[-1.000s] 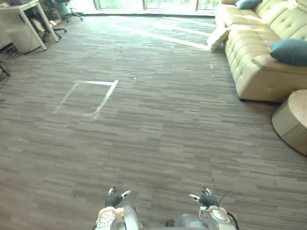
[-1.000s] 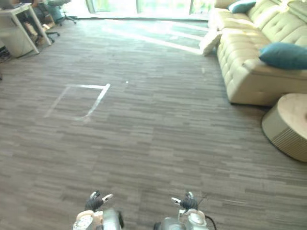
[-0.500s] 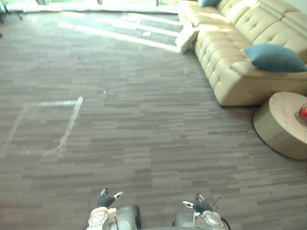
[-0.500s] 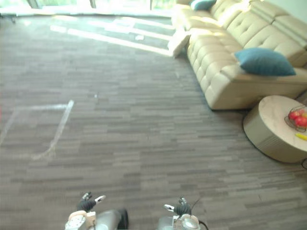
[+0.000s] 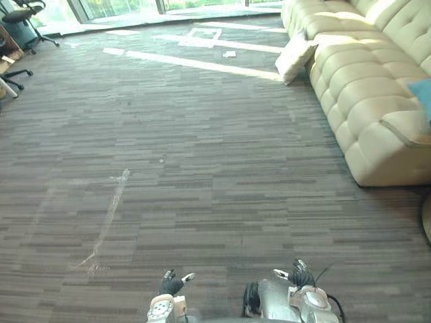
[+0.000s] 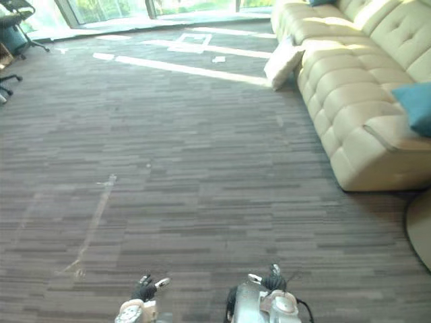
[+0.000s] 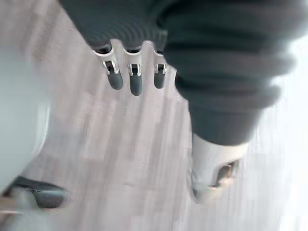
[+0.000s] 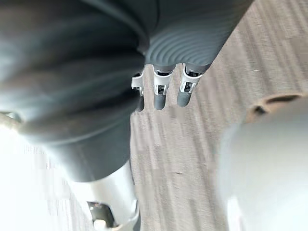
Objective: Pick up cushions and gather them together orderly.
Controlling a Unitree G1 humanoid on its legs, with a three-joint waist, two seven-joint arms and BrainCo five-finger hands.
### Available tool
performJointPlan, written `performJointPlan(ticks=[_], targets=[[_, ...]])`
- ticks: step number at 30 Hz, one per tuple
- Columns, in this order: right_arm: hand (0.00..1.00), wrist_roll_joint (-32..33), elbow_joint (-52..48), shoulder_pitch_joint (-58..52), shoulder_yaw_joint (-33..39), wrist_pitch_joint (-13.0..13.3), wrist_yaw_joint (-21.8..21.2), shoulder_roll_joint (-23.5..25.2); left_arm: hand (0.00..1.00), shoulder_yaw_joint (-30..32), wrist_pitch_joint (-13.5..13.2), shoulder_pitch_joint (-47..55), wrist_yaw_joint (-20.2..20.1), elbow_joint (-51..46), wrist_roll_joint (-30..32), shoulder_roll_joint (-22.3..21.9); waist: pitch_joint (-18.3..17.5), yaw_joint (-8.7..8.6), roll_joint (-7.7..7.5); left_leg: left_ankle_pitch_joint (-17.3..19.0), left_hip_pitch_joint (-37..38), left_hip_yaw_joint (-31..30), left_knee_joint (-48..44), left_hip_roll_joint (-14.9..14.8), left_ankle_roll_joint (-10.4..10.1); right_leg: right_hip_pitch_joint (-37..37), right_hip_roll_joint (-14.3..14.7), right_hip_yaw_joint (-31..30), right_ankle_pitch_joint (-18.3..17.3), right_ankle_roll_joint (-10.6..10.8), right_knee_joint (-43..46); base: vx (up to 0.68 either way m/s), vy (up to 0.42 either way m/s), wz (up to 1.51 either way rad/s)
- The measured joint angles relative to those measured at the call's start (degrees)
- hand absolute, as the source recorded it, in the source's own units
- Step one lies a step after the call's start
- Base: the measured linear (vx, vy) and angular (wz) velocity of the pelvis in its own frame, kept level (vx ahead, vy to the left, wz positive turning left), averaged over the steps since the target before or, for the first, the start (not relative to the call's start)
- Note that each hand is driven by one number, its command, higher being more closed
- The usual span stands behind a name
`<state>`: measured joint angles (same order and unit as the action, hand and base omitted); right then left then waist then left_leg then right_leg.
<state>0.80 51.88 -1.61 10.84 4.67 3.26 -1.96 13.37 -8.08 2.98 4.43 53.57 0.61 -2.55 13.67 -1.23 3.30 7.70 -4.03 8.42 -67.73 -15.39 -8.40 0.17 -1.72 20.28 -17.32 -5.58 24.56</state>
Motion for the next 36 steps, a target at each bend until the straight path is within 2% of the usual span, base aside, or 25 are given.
performJointPlan(ticks=[2, 4, 5, 7, 8, 9, 11, 12, 13, 14, 15, 16, 20, 21, 23, 24, 25, 26, 27, 28, 29, 31, 32, 33, 36], targets=[[0.0, 0.53, 0.88, -0.12, -0.88, -0.13, -0.02, 1.5, 0.0, -0.08, -0.39, 0.2, 0.02, -1.54, -0.69, 1.06, -0.92, 1.61, -2.14, 3.4, -7.75, 6.04, 7.32, -0.22, 2.57, 8.04, 0.49, -3.48, 0.48, 0.82, -8.61, 0.54, -0.087, -0.79], [0.0, 0.54, 1.59, 0.68, -0.86, -0.25, -0.09, 2.22, 0.0, 0.77, -0.59, 0.35, 0.12, -2.43, -0.81, 1.03, -0.63, 2.26, -1.86, 4.94, -12.08, 8.61, 19.49, 0.21, 4.13, 12.93, 0.56, -6.8, 0.74, 1.59, -12.98, 0.7, 0.036, -1.13], [0.0, 0.53, 1.81, 0.36, -0.8, -0.21, -0.01, 2.89, 0.0, 0.89, -1.05, 0.39, 0.4, -2.41, -1.09, 1.41, -0.42, 3.17, -1.96, 3.18, -14.57, 9.16, 35.95, 2.52, 3.32, 16.96, -0.59, -9.64, -0.27, 3.53, -16.42, 0.66, 0.147, -0.89], [0.0, 0.46, 2.96, 0.29, -1.0, 0.07, 0.19, 2.21, 0.0, 0.15, -1.14, 1.03, 0.48, -2.07, -2.05, 1.67, -0.77, 3.55, -1.4, -0.54, -15.46, 8.81, 50.07, 4.04, 3.55, 20.77, -0.89, -12.35, -1.9, 5.66, -19.3, 0.71, 0.26, -1.0], [0.0, 0.46, 4.67, 0.54, -1.11, 0.01, 0.21, 1.8, 0.0, -0.78, -1.27, 1.18, 0.53, -1.53, -3.22, 2.39, -1.05, 4.65, -1.91, -7.52, -16.01, 7.05, 47.68, 5.02, 4.93, 22.9, -1.8, -14.7, -3.2, 5.82, -19.68, 0.68, 0.317, -0.82], [0.0, 0.44, 5.17, 0.53, -1.03, 0.06, 0.26, 1.91, 0.0, -0.87, -1.26, 1.1, 0.55, -1.53, -3.24, 2.8, -1.31, 4.66, -2.08, -8.06, -16.05, 7.08, 46.77, 5.42, 5.05, 23.24, -2.4, -15.07, -3.16, 5.75, -19.4, 0.57, 0.283, -0.43], [0.0, 0.4, 5.89, 0.05, -0.81, 0.06, 0.24, 2.22, 0.0, -1.61, -1.23, 0.99, 0.54, -1.18, -3.09, 4.3, -2.83, 4.08, -4.89, -5.8, -16.53, 8.05, 43.11, 7.66, 7.79, 20.27, -5.73, -16.41, -1.5, 4.4, -11.77, 0.65, 0.3, 0.05], [0.0, 0.4, 6.61, -0.75, -0.26, 0.1, 0.16, 2.15, 0.0, -1.82, -1.23, 0.87, 0.42, -0.61, -3.14, 4.97, -3.39, 3.97, -6.16, -2.87, -15.88, 8.27, 41.19, 9.6, 8.99, 16.93, -7.52, -17.53, 0.98, 7.34, -2.69, 0.88, 0.404, 0.33], [0.0, 0.37, 8.11, -0.64, 0.32, 0.02, 0.23, 2.12, 0.0, -2.43, -1.16, 0.11, 0.41, 0.76, -3.14, 5.94, -2.92, 3.75, -7.54, 0.78, -13.09, 8.19, 40.39, 11.51, 9.52, 12.27, -9.28, -19.47, 7.29, 11.31, 11.52, 0.73, 0.316, 0.41], [0.0, 0.87, 8.17, -0.66, 0.78, 0.05, 0.2, 2.24, 0.0, -2.78, -1.1, -0.19, 0.47, 1.41, -3.22, 6.46, -2.7, 3.51, -8.27, 2.38, -11.37, 8.06, 40.47, 12.56, 9.81, 9.66, -9.81, -20.79, 12.63, 12.78, 17.86, 0.7, 0.264, 0.53], [0.0, 0.96, 8.17, -0.52, 1.31, 0.18, 0.08, 2.12, 0.0, -3.45, -0.72, -0.87, 0.73, 2.35, -3.07, 7.13, -1.81, 2.91, -8.65, 5.58, -6.74, 6.71, 40.93, 14.49, 10.33, 4.9, -11.61, -20.34, 15.47, 14.06, 30.95, 0.68, 0.189, 0.49], [0.0, 1.4, 7.33, -0.59, 1.39, 0.55, 0.1, 1.91, 0.0, -4.32, 0.1, -0.46, 0.76, 3.37, -3.06, 7.31, -1.32, 1.94, -8.19, 8.04, -0.23, 6.04, 42.86, 15.25, 10.4, 0.32, -12.92, -17.32, 10.84, 9.75, 39.94, 0.68, 0.166, 0.4], [0.0, 1.47, 4.17, -0.84, 1.38, 1.68, 0.11, 1.24, 0.0, -7.29, 0.09, 0.42, 0.67, 4.17, -3.03, 7.2, -1.29, 0.97, -6.29, 10.03, 14.25, 5.14, 53.1, 14.27, 9.61, -13.47, -11.49, -9.39, 2.38, 6.82, 36.82, 0.81, 0.044, 0.14], [0.0, 1.52, 3.46, -0.27, 1.41, 1.74, 0.03, 0.49, 0.0, -8.23, 0.13, 0.35, 0.56, 4.74, -3.02, 7.13, -1.07, 0.5, -5.79, 10.33, 18.62, 5.51, 56.29, 13.5, 9.5, -18.45, -10.3, -6.0, 1.45, 6.52, 27.51, 0.71, -0.074, 0.23], [0.0, 1.51, 2.94, 0.15, 1.47, 1.79, -0.05, 0.13, 0.0, -8.39, 0.12, 0.34, 0.43, 4.97, -3.03, 6.96, -1.05, 0.06, -5.75, 10.34, 22.94, 5.71, 59.73, 12.92, 9.48, -21.92, -8.54, -3.09, 4.62, 6.2, 12.61, 0.75, -0.118, 0.31], [0.0, 1.49, 3.01, 0.16, 1.31, 1.52, -0.1, -0.07, 0.0, -8.24, 0.05, 1.14, 0.39, 4.78, -2.96, 7.0, -1.08, 0.04, -6.09, 10.69, 26.22, 5.43, 61.32, 13.14, 8.87, -22.38, -6.6, -3.32, 10.24, 6.33, -0.4, 0.83, -0.178, 0.49], [0.0, 1.58, 3.01, -0.02, 1.41, 1.54, -0.17, -0.67, 0.0, -7.83, 0.11, 1.54, 0.38, 4.85, -2.95, 6.1, -1.35, -0.75, -5.11, 11.53, 29.31, 4.48, 61.16, 12.29, 7.43, -22.28, -4.75, -6.35, 19.52, 0.22, 0.58, 0.85, -0.185, 0.43], [0.0, 1.54, 2.94, 0.27, 1.66, 1.49, -0.19, -1.41, 0.0, -7.45, 0.13, 1.64, 0.39, 5.16, -2.96, 5.47, -1.57, -0.78, -4.09, 11.43, 29.8, 4.39, 60.56, 11.36, 7.29, -22.71, -4.32, -6.26, 17.04, 0.6, 3.36, 0.83, -0.198, 0.26], [0.0, 1.58, 2.63, 0.74, 2.11, 1.38, -0.18, -2.24, 0.0, -5.88, 0.0, 1.88, 0.24, 4.99, -2.42, 3.43, -1.98, -0.58, -1.95, 9.28, 28.25, 3.78, 54.93, 9.69, 4.09, -23.52, -4.29, -6.11, 11.22, 0.25, 9.28, 0.63, -0.169, 0.03], [0.0, 1.55, 2.39, 0.74, 2.22, 1.38, -0.22, -2.37, 0.0, -5.77, -0.03, 1.86, 0.25, 4.93, -2.23, 3.21, -2.0, -0.82, -1.48, 8.53, 27.15, 3.24, 52.0, 9.24, 3.83, -23.46, -4.38, -5.88, 9.57, 0.29, 10.52, 0.91, -0.272, 0.11], [0.0, 1.46, 0.82, 0.74, 2.08, 0.99, -0.25, -2.54, 0.0, -3.76, 0.06, 1.7, 0.31, 4.56, -1.85, 1.91, -1.91, -1.22, 0.51, 2.05, 18.9, 1.11, 32.65, 5.79, 1.55, -20.43, -3.57, -4.62, 5.11, -0.15, 11.13, 0.74, -0.226, 0.11], [0.0, 1.46, 0.77, 0.73, 1.08, 0.31, -0.22, -2.25, 0.0, -1.49, 0.07, 1.79, 0.3, 3.43, -1.86, 1.14, -1.27, -0.95, 1.44, -0.78, 11.2, 0.83, 14.36, 1.74, -0.06, -15.58, -0.9, -4.61, 3.13, -0.44, 8.77, 0.64, -0.178, -0.03], [0.0, 1.37, 0.71, 0.59, -0.14, -0.09, -0.17, -1.91, 0.0, -0.63, 0.1, 2.22, 0.24, 2.21, -1.88, 1.06, -0.63, -0.39, 1.7, 0.29, 7.53, 2.79, 4.0, -1.33, 0.4, -9.88, 0.81, -4.85, 2.02, -0.87, 6.06, 0.77, -0.175, -0.37], [0.0, 1.54, 1.29, 0.24, -0.42, -0.11, -0.13, -1.08, 0.0, -0.4, -0.06, 2.73, 0.32, 0.74, -1.89, 1.97, -0.37, 0.83, -0.28, 2.77, 4.13, 5.97, -0.17, -2.13, 0.69, -3.42, 0.86, -5.35, 0.83, -0.96, 2.48, 0.64, -0.143, -0.37], [0.0, 1.54, 1.47, 0.25, -2.09, -0.16, -0.08, 0.1, 0.0, -0.57, -0.34, 2.99, 0.24, -1.27, -2.08, 2.97, -1.12, 1.43, -1.96, 4.82, -7.77, 13.06, 9.06, -2.89, 3.96, 6.47, 1.03, -7.12, 0.23, 0.52, -6.8, 0.6, -0.08, -0.28]])
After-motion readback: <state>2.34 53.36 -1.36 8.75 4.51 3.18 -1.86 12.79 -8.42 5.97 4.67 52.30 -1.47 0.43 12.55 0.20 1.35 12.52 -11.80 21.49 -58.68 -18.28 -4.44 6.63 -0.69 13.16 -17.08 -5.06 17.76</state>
